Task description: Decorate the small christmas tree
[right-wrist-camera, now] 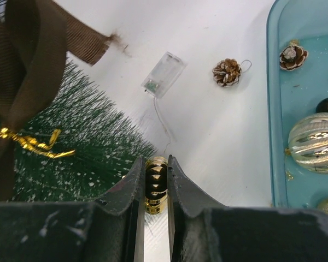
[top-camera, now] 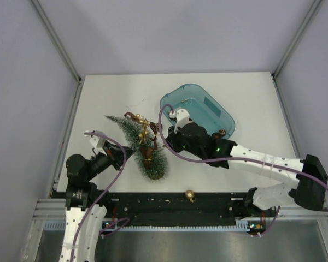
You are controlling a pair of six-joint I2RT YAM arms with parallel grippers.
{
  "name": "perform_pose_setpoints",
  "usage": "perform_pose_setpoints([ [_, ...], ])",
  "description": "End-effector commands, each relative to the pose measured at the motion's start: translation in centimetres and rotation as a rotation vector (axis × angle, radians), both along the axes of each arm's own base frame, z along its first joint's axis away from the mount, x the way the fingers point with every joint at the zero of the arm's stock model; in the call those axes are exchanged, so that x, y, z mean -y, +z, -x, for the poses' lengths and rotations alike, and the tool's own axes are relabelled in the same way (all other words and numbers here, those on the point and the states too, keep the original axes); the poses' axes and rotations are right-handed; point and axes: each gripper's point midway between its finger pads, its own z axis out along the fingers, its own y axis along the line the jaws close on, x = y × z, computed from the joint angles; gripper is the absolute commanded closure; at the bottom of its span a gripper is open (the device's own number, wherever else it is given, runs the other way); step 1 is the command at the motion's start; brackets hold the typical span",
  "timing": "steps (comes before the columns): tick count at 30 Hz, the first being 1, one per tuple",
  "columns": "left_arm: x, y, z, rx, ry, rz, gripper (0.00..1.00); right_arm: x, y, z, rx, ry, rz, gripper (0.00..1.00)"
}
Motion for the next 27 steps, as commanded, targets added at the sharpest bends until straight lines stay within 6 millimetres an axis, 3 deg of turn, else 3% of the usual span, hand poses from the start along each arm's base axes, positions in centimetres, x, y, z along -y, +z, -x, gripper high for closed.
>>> perform_pose_setpoints([
  [1,0.2,1.2,0.7,0.07,-0.019,0.004,1.0,-0.7,1.7,-1.9,0.04,-0.017,-0.071,1.0],
  [10,0.2,1.3,0.8,0.074,-0.023,0.004,1.0,-1.8,0.5,-2.7,0.039,-0.01,-0.079,1.0],
  [27,0.2,1.3,0.8,0.074,-0.022,0.005,1.0,-1.6,-4.3,-3.7,0.0,-0.047,-0.025,1.0],
])
